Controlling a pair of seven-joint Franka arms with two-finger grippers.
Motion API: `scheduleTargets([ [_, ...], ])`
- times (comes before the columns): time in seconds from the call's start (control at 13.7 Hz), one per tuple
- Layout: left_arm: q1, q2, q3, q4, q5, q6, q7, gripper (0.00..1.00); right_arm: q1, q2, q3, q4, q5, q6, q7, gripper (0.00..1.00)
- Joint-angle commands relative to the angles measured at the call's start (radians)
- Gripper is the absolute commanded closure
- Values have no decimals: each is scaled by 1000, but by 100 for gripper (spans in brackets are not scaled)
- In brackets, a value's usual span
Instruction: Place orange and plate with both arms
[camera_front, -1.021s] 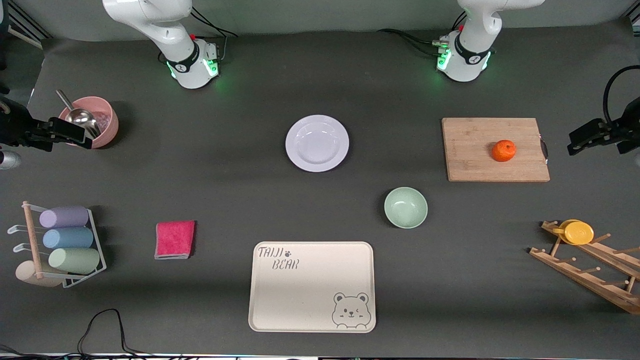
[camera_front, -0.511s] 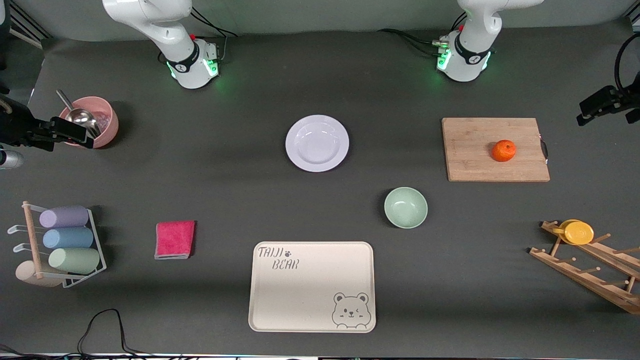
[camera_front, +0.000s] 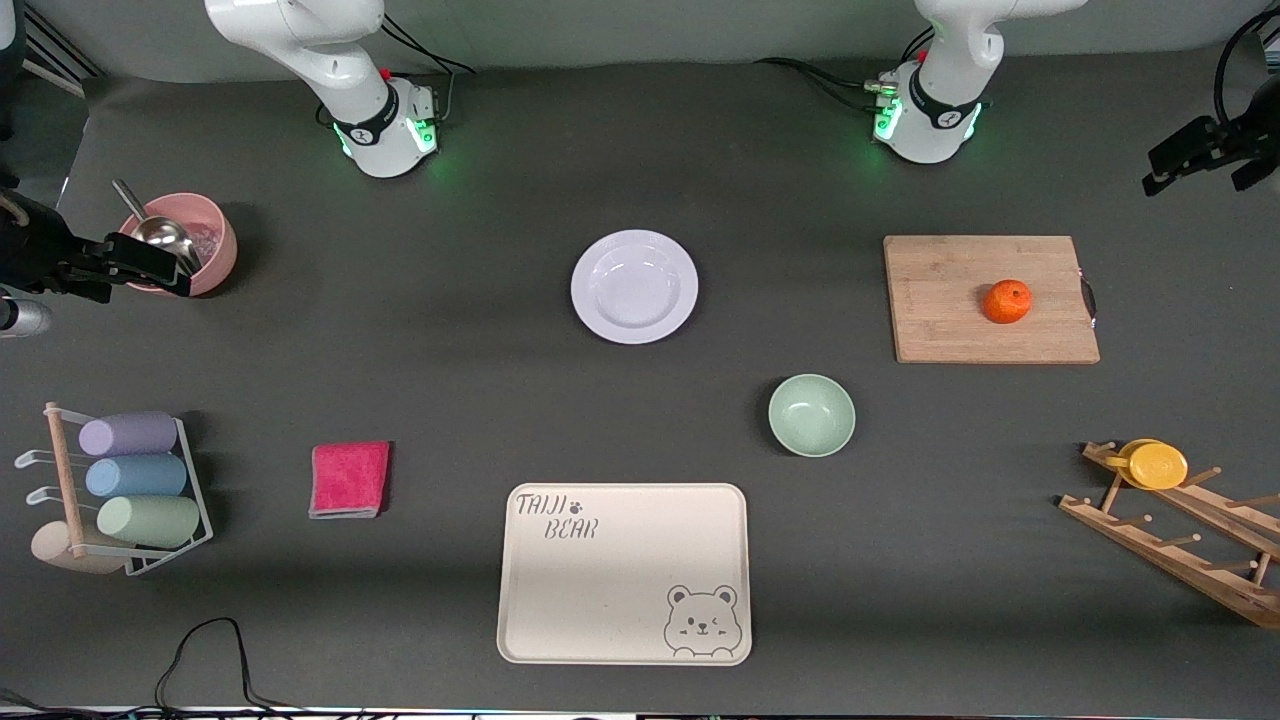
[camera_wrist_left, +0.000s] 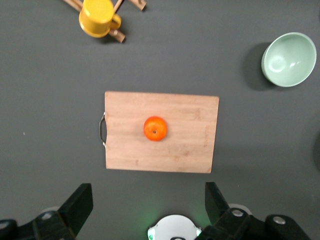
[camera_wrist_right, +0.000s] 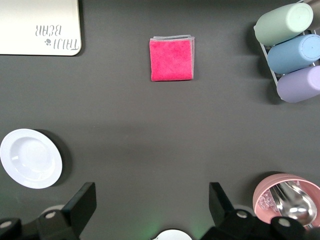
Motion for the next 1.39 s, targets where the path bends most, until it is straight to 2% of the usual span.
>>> scheduleTargets([
  [0.0,14,-113,-1,-137,12,40,17,0,6,-3,-1,23,5,-44,28,0],
  [0.15,15,-182,1,-225,16,75,17,0,3,-5,-7,21,5,-86,25,0],
  [0.22,15,-188,-2,-241,28,82,17,0,3,-8,-8,22,3,-87,26,0],
  [0.36,14,-182,-4,-279,35,119,17,0,3,-19,-10,23,3,-89,35,0],
  [0.66,15,-164,-2,-439,35,304,17,0,0,7,-7,24,-6,-78,51,0],
  [0.88,15,-91,-2,-499,35,415,17,0,-9,10,-8,30,-1,-60,45,0],
  [1.17,32,-8,1,-597,35,611,17,0,-7,52,-10,33,8,31,59,0],
  [1.31,31,43,1,-612,36,668,17,0,-7,61,-10,24,77,61,55,0],
])
